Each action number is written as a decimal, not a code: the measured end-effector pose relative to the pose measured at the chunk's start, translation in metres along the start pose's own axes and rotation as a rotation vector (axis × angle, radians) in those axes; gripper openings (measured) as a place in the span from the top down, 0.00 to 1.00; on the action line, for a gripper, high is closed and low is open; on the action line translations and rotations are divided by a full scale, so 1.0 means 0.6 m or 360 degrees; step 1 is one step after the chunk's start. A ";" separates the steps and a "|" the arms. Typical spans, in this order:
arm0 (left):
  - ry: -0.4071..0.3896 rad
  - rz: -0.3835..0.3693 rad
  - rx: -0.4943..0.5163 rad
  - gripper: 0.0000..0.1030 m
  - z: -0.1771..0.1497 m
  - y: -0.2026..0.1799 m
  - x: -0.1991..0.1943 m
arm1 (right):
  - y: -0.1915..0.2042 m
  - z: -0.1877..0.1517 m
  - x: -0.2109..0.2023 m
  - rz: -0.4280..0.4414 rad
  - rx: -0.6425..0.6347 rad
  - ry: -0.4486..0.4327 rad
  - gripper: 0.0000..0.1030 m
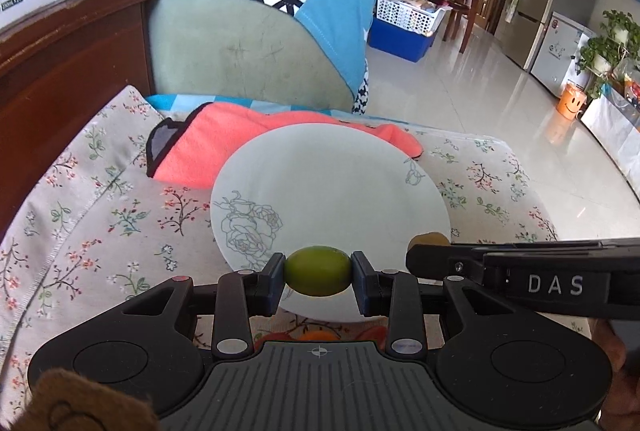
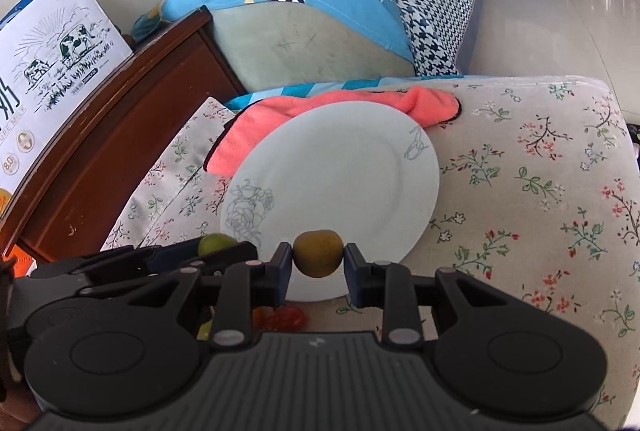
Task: Organize fruits
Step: 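Carry the lime with the left tool over the white plate while the right tool carries the kiwi, then open the left tool to drop the lime while the right tool releases the kiwi, then withdraw both tools from the plate toward the tangerines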
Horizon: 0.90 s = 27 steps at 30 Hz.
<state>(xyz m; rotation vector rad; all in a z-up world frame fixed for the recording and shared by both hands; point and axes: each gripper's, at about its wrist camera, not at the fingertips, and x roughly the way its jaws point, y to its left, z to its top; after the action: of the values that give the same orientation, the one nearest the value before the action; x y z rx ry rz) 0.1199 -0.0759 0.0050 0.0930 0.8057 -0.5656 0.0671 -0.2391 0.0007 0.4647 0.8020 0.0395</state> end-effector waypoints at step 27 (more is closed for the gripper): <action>0.0040 0.0169 -0.0284 0.30 0.039 0.072 -0.016 | -0.011 0.015 -0.002 0.0016 0.0089 -0.0016 0.66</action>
<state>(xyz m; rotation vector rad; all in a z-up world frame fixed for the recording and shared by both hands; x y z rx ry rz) 0.1521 -0.0421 0.0223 -0.0212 0.8671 -0.3914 0.0719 -0.2486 0.0043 0.5215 0.7922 0.0239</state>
